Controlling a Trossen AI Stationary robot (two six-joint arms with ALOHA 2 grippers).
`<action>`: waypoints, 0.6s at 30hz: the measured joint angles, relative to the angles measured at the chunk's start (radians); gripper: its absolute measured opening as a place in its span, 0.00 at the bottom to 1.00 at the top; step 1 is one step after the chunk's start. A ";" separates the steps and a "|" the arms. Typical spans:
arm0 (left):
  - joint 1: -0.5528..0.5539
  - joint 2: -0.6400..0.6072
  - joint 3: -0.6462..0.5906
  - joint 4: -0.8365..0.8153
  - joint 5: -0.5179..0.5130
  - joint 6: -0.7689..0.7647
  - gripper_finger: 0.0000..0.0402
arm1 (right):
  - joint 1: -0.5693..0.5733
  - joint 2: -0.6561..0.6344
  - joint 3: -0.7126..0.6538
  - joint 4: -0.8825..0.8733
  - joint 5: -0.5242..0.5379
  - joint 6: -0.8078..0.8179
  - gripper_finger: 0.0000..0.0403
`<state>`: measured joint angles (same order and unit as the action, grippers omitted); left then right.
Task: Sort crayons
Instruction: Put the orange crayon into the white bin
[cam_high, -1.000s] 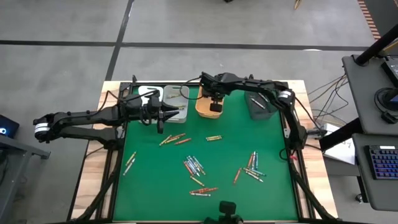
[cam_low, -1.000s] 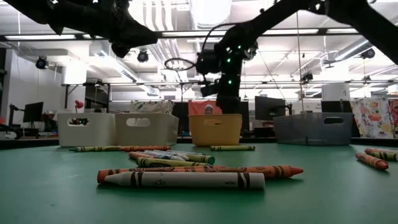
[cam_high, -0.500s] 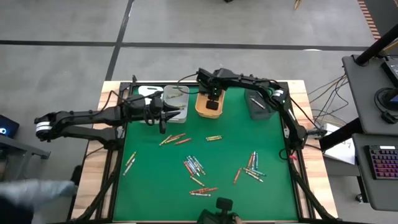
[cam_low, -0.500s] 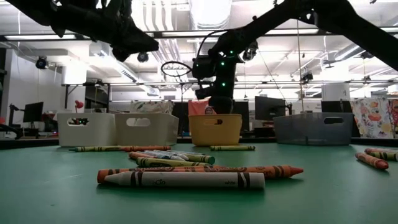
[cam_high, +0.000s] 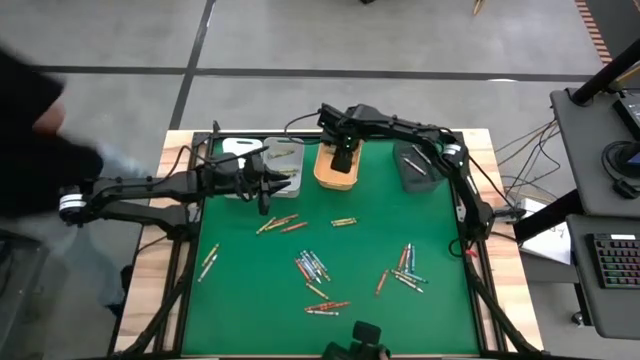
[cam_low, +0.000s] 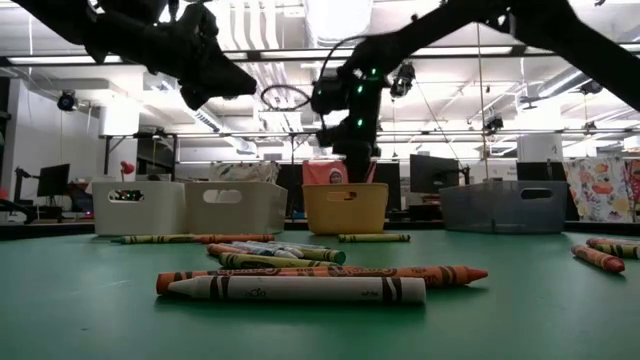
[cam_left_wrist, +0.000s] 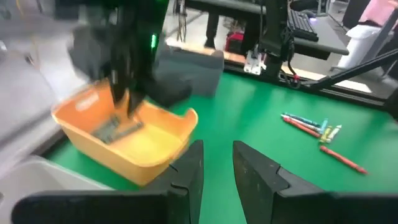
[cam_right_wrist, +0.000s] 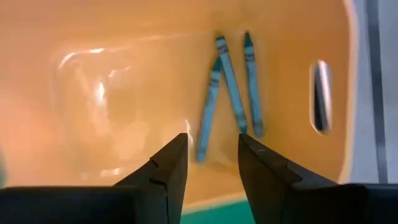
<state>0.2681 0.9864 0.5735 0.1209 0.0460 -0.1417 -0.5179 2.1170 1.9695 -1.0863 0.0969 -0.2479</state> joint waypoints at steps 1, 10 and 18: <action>0.000 -0.001 0.000 -0.020 0.016 -0.029 0.17 | 0.005 -0.015 0.000 -0.015 -0.001 0.015 0.32; -0.108 -0.001 0.000 -0.296 0.093 -0.309 0.17 | 0.115 -0.206 -0.085 -0.039 -0.210 0.031 0.26; -0.260 0.000 0.000 -0.380 0.018 -0.464 0.17 | 0.311 -0.429 -0.356 0.305 -0.394 -0.041 0.21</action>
<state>0.0080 0.9862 0.5735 -0.2593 0.0639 -0.6055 -0.2073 1.6881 1.6132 -0.7813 -0.2976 -0.2891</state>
